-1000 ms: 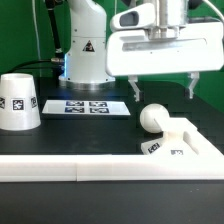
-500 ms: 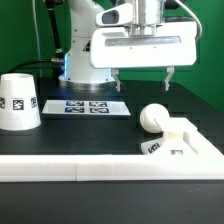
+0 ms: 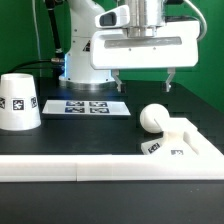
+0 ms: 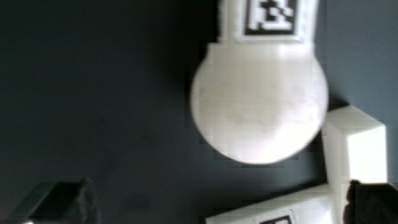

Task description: Assemble lamp

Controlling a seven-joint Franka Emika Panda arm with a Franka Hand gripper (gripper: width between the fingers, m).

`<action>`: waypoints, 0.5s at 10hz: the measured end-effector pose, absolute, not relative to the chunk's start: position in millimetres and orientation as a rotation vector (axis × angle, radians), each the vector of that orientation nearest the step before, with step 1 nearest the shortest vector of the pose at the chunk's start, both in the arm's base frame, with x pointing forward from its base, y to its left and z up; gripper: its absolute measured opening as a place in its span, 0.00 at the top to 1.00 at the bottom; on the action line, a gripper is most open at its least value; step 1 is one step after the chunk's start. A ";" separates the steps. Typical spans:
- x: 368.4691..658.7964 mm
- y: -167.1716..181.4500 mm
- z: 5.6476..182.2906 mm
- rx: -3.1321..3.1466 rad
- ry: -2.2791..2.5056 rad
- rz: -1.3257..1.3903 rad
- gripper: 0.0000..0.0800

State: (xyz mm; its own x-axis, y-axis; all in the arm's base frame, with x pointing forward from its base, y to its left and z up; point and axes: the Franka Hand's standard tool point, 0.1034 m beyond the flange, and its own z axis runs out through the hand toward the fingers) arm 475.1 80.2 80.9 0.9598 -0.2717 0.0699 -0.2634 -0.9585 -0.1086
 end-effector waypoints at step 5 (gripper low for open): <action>494.0 67.5 76.6 -2.946 0.542 -0.026 0.13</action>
Offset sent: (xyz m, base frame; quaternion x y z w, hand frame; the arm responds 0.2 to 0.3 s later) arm 0.0000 0.0000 0.0000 0.0000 -0.0650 0.0000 0.9979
